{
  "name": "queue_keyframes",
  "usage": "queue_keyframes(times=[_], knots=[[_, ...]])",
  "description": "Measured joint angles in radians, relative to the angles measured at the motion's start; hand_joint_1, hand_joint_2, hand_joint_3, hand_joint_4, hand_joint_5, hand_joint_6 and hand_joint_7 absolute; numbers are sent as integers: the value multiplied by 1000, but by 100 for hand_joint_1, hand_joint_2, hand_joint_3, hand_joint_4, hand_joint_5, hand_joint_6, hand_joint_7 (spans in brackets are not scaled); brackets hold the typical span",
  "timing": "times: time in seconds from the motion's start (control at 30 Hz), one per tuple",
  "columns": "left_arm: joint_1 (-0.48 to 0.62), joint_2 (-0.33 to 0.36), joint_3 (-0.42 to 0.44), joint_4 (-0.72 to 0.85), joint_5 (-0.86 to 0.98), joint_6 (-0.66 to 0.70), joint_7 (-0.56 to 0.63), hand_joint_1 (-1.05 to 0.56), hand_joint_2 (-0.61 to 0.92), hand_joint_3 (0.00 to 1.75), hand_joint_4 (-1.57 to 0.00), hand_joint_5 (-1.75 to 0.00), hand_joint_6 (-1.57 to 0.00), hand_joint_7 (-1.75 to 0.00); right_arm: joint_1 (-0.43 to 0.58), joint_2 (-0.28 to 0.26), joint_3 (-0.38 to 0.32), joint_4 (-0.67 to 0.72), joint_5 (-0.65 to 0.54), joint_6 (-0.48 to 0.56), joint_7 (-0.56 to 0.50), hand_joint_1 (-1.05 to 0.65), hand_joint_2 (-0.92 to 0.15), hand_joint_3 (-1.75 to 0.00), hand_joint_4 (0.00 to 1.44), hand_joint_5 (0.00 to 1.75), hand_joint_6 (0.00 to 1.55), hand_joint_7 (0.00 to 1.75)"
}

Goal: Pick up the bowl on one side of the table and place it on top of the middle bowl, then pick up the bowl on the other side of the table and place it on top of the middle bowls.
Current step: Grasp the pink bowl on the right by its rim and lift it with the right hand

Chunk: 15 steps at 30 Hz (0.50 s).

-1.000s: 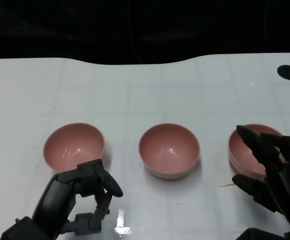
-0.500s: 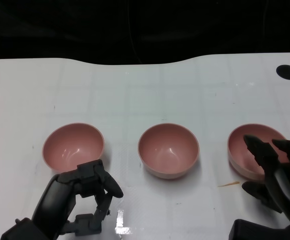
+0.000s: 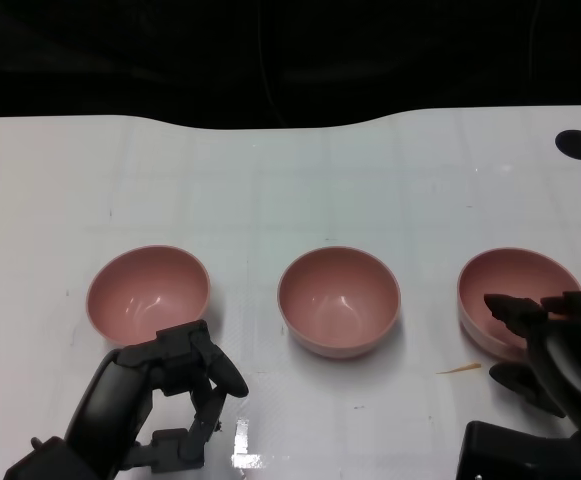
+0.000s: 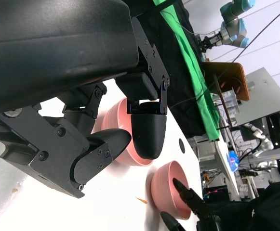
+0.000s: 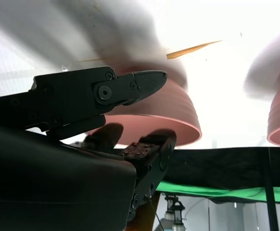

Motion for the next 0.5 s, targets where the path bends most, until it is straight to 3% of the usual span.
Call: queue_keyframes(times=[0.23, 0.27, 0.37, 0.5], knots=[[1, 0, 0, -11, -1, 10, 0, -16, 44, 120, -76, -167, -77, -125, -17, -21, 11, 33, 8, -5, 1, -35, -89, -1, 104, 23, 93, 7], [1, 0, 0, -11, -1, 10, 0, -17, 43, 121, -76, -167, -77, -125, -20, -25, 12, 41, 10, -14, -5, -33, -90, 0, 108, 34, 98, 6], [1, 0, 0, -11, -1, 10, 0, -17, 43, 121, -75, -167, -77, -125, -28, -30, 13, 67, 24, -44, -40, -26, -90, 0, 93, 91, 108, 2], [1, 0, 0, -12, 1, 10, 0, -18, 42, 121, -75, -166, -77, -125, -38, -30, 12, 88, 45, -62, -62, -25, -90, 0, 87, 128, 117, 3]])
